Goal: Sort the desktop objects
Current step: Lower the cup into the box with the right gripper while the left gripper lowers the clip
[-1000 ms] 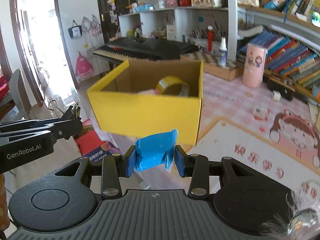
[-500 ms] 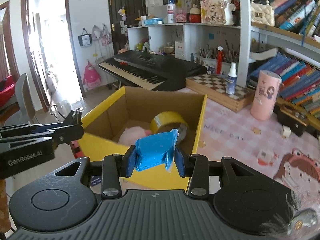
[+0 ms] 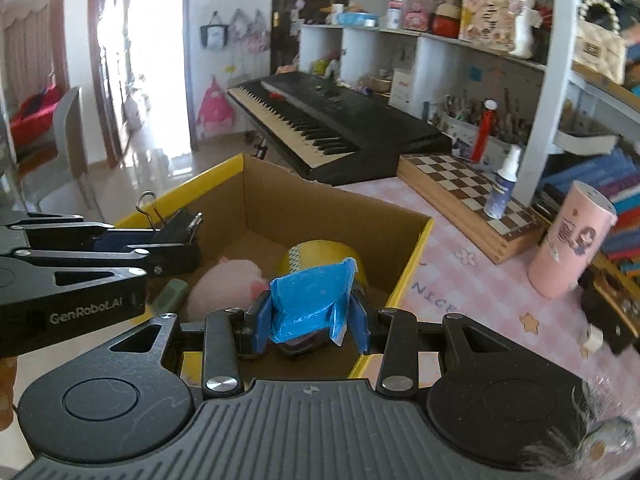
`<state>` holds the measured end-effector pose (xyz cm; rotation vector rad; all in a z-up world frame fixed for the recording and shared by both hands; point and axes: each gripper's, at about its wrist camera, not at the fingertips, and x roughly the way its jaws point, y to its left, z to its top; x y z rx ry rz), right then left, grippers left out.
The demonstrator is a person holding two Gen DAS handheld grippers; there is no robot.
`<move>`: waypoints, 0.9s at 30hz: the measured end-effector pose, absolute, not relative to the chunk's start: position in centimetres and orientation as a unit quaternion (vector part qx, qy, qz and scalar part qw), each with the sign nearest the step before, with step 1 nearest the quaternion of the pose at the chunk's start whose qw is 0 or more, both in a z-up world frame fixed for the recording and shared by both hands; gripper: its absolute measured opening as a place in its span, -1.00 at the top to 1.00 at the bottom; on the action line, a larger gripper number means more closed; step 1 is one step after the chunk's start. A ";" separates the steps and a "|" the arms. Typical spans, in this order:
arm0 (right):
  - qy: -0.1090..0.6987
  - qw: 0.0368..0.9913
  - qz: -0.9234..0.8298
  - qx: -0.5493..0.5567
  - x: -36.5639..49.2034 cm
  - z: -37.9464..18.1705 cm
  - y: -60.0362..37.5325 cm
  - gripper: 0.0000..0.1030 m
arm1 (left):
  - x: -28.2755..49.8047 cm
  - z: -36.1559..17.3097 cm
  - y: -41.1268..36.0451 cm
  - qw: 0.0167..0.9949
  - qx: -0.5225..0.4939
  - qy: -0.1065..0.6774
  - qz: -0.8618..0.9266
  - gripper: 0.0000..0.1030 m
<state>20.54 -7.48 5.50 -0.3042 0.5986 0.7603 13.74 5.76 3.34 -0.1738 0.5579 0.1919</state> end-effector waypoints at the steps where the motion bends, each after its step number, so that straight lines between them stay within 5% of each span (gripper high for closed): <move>1: 0.286 0.872 0.368 -0.149 20.9 5.4 -7.3 0.27 | 14.1 3.1 6.0 0.951 -0.090 0.278 0.100 0.59; 27: 0.335 0.803 0.414 -0.269 26.3 1.1 -2.3 0.27 | 17.5 -0.1 7.5 0.925 -0.092 0.349 0.118 0.56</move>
